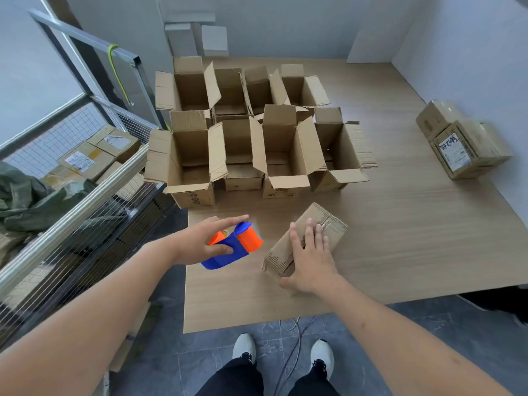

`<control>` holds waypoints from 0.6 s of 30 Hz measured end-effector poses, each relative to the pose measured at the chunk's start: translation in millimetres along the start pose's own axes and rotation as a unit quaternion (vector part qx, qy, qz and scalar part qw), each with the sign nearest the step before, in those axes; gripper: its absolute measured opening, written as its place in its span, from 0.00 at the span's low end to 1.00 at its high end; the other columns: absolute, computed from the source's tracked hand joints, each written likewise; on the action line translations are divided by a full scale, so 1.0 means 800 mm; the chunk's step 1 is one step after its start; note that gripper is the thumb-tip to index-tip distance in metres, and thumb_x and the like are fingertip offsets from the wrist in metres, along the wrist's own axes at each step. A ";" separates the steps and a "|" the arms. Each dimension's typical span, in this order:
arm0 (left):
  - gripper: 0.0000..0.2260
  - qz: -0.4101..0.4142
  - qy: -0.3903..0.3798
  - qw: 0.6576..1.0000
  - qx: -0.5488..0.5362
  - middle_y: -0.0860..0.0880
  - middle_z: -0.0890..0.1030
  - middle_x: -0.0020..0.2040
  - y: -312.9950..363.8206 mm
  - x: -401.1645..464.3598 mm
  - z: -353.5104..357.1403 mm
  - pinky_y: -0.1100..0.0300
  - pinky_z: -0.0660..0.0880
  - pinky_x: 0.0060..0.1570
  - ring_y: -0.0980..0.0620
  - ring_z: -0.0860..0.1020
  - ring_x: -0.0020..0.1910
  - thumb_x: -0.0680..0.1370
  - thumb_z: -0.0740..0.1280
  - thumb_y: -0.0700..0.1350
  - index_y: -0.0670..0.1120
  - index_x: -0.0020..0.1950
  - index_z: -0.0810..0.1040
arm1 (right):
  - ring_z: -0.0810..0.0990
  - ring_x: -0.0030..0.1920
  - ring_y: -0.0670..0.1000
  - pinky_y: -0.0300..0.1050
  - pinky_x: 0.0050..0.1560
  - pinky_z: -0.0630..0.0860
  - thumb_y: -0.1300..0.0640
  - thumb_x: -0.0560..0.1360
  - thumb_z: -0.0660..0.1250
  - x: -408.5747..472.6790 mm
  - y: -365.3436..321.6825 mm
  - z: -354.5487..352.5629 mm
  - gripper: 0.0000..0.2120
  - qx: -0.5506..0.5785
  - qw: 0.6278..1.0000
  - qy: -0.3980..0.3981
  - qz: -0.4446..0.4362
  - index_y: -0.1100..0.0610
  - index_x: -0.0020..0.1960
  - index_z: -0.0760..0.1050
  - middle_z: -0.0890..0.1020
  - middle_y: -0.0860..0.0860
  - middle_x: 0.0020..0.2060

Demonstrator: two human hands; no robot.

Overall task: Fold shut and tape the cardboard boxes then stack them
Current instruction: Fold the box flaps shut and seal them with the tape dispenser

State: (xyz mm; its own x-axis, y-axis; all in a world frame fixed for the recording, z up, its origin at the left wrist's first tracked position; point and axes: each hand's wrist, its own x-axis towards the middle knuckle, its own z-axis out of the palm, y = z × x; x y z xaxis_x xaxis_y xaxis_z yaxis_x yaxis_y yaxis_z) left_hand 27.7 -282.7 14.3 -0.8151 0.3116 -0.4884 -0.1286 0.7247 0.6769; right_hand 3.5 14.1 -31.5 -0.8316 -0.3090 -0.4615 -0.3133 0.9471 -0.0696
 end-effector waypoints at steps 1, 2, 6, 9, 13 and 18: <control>0.34 0.008 0.004 1.000 0.000 0.54 0.70 0.68 0.001 -0.003 0.000 0.48 0.75 0.63 0.50 0.72 0.64 0.81 0.70 0.51 0.79 0.74 0.54 | 0.32 0.80 0.65 0.60 0.80 0.40 0.29 0.64 0.72 -0.001 0.004 -0.003 0.66 -0.011 0.999 -0.004 -0.035 0.49 0.80 0.27 0.29 0.60 0.79; 0.34 0.016 0.008 1.000 -0.003 0.55 0.69 0.68 0.003 -0.006 0.001 0.48 0.75 0.62 0.51 0.72 0.64 0.81 0.70 0.49 0.78 0.74 0.56 | 0.32 0.80 0.63 0.58 0.81 0.40 0.33 0.66 0.75 0.000 0.007 -0.007 0.65 -0.022 0.998 -0.008 -0.065 0.47 0.80 0.28 0.29 0.57 0.79; 0.33 0.040 0.032 0.999 -0.006 0.59 0.69 0.66 0.008 -0.015 0.009 0.53 0.75 0.60 0.54 0.71 0.64 0.80 0.71 0.44 0.74 0.73 0.61 | 0.33 0.81 0.57 0.55 0.82 0.45 0.54 0.73 0.76 0.008 0.018 -0.024 0.60 -0.060 0.991 -0.028 -0.120 0.41 0.80 0.28 0.29 0.46 0.80; 0.34 0.044 0.045 0.998 -0.007 0.59 0.69 0.65 0.013 -0.021 0.019 0.56 0.74 0.60 0.56 0.71 0.64 0.80 0.71 0.42 0.74 0.73 0.62 | 0.35 0.82 0.55 0.53 0.80 0.52 0.69 0.72 0.72 0.013 0.026 -0.038 0.61 -0.079 0.987 -0.040 -0.138 0.38 0.79 0.29 0.30 0.42 0.79; 0.35 0.048 0.045 0.998 0.009 0.59 0.69 0.64 0.029 -0.024 0.031 0.55 0.75 0.60 0.56 0.72 0.63 0.80 0.70 0.41 0.74 0.74 0.62 | 0.42 0.81 0.49 0.56 0.81 0.47 0.54 0.71 0.77 0.009 0.049 -0.059 0.51 -0.011 0.976 -0.071 -0.204 0.41 0.83 0.47 0.41 0.42 0.82; 0.35 0.055 0.039 0.997 0.031 0.59 0.69 0.63 0.057 -0.019 0.045 0.54 0.74 0.61 0.57 0.71 0.62 0.80 0.70 0.41 0.76 0.73 0.61 | 0.78 0.64 0.39 0.49 0.70 0.74 0.56 0.80 0.68 -0.021 0.039 -0.068 0.17 0.453 0.876 -0.059 -0.152 0.44 0.67 0.79 0.82 0.41 0.62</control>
State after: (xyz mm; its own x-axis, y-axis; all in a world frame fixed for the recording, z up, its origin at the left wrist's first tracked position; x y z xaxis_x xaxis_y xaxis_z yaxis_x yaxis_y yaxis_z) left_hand 54.5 -232.0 32.8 -0.8640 0.3442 -0.3674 -0.0032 0.7260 0.6877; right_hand -17.0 43.9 22.4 -0.7024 -0.5990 -0.3844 0.0257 0.5184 -0.8548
